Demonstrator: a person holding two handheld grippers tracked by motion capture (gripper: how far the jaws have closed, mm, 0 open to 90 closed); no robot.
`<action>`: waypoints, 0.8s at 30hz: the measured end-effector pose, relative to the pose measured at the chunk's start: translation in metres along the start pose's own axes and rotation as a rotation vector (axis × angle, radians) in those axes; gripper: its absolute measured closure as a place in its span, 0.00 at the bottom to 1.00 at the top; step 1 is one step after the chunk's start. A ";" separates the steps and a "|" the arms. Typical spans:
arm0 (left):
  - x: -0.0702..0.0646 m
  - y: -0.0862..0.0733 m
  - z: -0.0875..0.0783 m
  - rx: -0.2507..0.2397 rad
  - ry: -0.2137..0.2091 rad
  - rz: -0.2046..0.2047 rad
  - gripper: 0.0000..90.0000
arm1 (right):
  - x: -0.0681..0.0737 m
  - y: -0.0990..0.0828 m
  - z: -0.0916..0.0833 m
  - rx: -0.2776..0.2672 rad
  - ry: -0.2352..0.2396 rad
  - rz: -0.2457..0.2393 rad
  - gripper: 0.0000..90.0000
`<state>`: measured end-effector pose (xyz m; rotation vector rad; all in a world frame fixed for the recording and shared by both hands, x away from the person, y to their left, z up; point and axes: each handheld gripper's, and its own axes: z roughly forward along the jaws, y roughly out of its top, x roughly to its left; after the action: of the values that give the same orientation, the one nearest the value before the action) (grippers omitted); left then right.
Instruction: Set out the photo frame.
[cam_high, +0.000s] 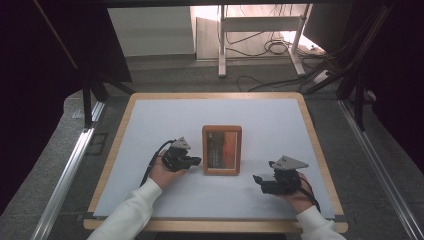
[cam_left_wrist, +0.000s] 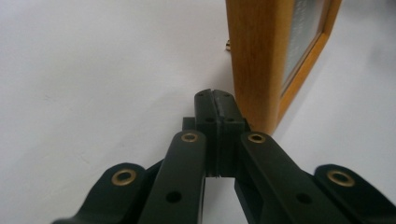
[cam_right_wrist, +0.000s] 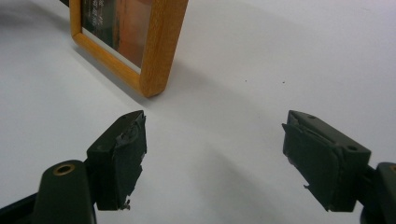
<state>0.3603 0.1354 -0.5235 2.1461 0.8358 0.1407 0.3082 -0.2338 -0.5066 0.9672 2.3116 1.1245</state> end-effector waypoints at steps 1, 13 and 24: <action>0.000 -0.001 -0.002 0.002 0.002 0.003 1.00 | 0.000 0.000 0.000 0.000 -0.002 -0.001 0.24; -0.003 -0.034 -0.040 -0.052 0.087 -0.050 0.65 | -0.008 -0.008 -0.014 -0.035 -0.028 0.029 0.22; 0.005 -0.064 -0.069 -0.084 0.188 -0.122 0.35 | -0.026 -0.020 -0.017 -0.035 -0.045 0.110 0.20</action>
<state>0.3058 0.2120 -0.5245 2.0196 1.0477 0.3135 0.3078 -0.2705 -0.5108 1.1063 2.2195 1.1696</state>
